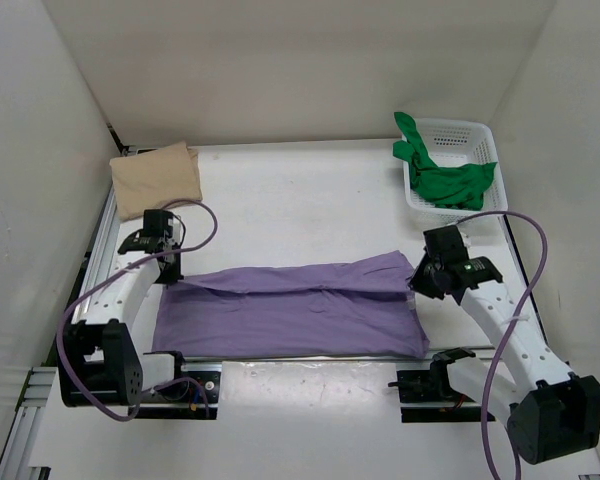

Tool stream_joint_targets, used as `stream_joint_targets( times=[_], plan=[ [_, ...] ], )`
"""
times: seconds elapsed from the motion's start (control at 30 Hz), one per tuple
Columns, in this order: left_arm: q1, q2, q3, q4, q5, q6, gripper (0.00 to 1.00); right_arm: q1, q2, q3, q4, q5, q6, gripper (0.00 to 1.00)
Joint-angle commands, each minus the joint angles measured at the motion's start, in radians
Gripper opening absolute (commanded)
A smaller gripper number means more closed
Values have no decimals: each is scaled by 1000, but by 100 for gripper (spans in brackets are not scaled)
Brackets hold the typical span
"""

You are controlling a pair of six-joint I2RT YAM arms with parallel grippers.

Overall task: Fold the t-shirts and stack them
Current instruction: Fold the other side of the tshirt into a rectangle

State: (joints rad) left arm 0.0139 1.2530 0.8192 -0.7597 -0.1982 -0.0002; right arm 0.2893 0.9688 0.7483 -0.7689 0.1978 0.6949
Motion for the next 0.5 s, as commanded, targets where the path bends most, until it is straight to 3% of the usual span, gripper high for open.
stream_joint_targets(
  times=[0.0, 0.27, 0.47],
  plan=[
    [-2, -50, -46, 11, -43, 0, 10, 2, -27, -35, -17, -23, 34, 0],
    [-2, -21, -78, 20, -73, 0, 10, 11, -18, -99, -3, -28, 55, 0],
    [-2, -35, -78, 11, -83, 0, 32, 11, -8, -110, 6, -28, 55, 0]
  ],
)
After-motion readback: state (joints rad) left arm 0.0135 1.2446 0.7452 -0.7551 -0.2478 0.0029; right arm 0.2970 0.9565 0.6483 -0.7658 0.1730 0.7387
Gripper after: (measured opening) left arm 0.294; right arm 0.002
